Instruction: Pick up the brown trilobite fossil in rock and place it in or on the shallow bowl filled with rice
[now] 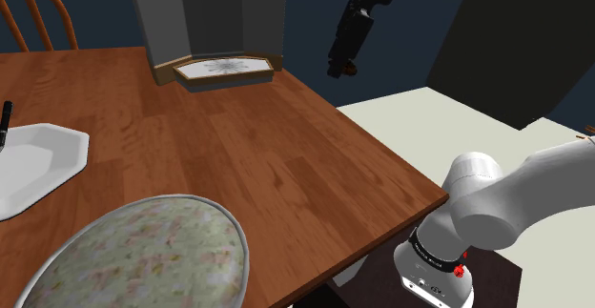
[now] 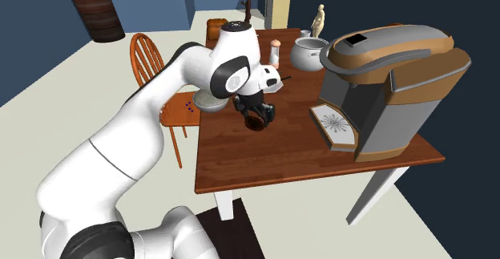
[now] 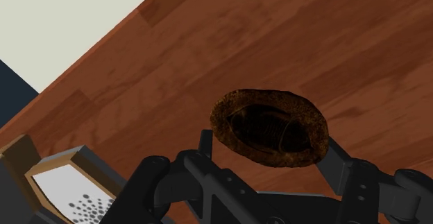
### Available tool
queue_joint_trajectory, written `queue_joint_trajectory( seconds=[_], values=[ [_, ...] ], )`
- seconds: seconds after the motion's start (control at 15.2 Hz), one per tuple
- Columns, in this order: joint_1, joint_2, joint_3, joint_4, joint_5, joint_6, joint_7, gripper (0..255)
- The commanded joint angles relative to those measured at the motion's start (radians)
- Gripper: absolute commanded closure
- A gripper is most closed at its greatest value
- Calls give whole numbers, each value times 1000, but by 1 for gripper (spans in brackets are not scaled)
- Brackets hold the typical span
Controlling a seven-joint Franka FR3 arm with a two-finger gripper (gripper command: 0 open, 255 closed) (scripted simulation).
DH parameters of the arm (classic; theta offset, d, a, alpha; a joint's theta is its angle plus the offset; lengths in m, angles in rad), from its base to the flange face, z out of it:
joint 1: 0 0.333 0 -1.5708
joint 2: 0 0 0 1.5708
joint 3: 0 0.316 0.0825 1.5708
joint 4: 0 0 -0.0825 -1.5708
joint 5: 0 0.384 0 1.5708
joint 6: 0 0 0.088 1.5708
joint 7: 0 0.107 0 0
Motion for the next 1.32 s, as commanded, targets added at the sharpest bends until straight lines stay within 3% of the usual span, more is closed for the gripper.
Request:
queue_joint_trajectory(
  seconds=[0.0,0.73,0.99,1.25],
  values=[
    [4,21,32,27,8,-4,36,255],
    [9,227,298,235,16,18,313,255],
    [2,343,414,351,-28,16,430,255],
    [3,497,551,496,-124,-3,567,255]
  ],
)
